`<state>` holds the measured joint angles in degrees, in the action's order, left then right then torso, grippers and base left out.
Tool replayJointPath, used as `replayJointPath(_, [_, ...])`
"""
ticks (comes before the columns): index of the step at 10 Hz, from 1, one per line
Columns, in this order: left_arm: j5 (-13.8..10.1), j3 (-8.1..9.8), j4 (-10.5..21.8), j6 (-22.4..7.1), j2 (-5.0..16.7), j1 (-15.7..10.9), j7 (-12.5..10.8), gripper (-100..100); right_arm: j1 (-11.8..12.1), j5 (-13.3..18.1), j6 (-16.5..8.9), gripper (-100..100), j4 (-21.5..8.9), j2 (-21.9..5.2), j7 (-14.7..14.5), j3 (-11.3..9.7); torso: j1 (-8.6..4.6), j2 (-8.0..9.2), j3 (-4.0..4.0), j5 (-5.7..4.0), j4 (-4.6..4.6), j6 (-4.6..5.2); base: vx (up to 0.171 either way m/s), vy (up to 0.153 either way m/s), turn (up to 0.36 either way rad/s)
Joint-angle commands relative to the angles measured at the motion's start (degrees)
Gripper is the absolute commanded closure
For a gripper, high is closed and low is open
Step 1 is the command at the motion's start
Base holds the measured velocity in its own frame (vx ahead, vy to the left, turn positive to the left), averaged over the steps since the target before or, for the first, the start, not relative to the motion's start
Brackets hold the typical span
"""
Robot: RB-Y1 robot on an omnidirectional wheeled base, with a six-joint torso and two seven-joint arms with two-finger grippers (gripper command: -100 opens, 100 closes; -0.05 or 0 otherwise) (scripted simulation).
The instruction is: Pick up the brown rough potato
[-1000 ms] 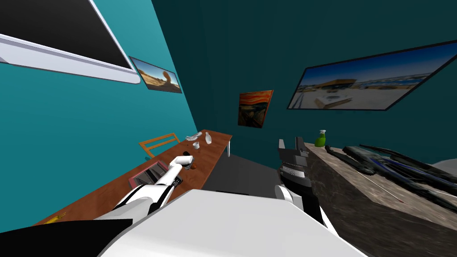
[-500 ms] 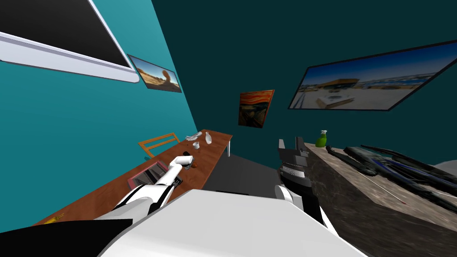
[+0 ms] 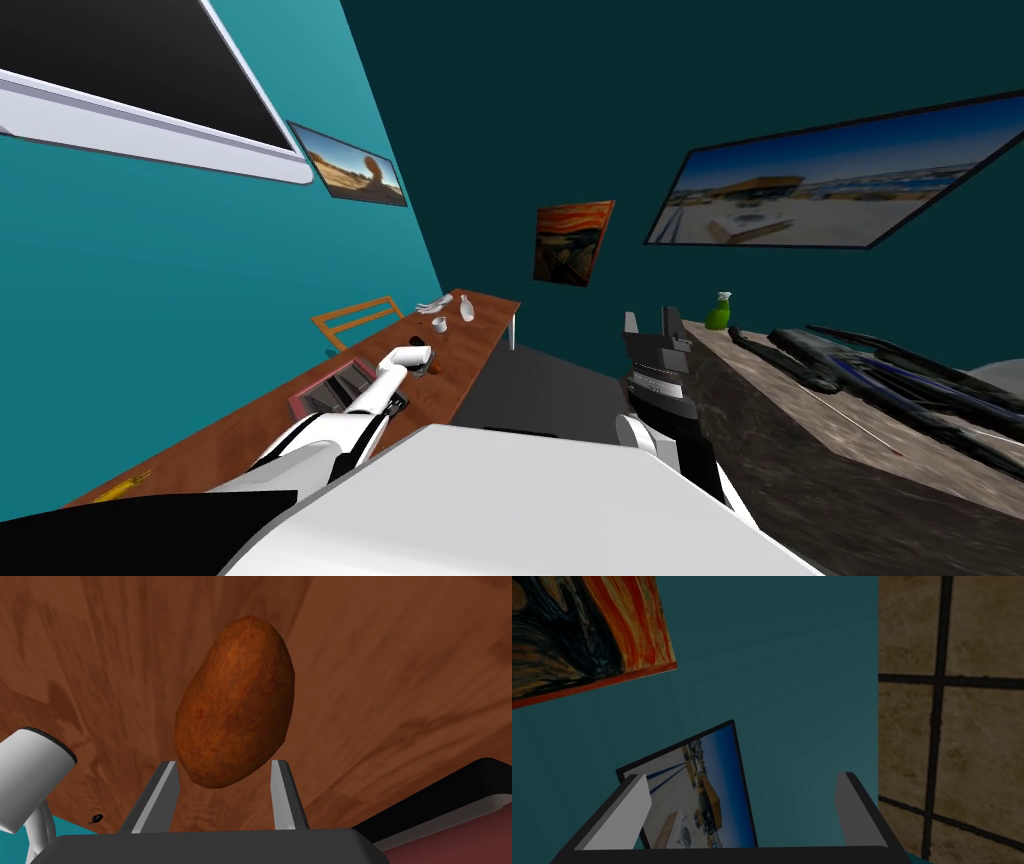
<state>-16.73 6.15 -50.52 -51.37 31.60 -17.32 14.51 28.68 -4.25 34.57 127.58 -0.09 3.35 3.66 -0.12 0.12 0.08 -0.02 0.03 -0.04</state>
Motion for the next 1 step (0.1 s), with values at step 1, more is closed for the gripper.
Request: replayJointPath(1, [0.0, 0.0, 0.0, 0.0, 0.0, 0.0, 0.0, 0, 0.0, 0.0, 0.0, 0, 0.0, 0.0, 0.0, 0.0, 0.0, 0.0, 0.0, 0.0, 0.0, 0.0, 0.0, 0.0, 0.0])
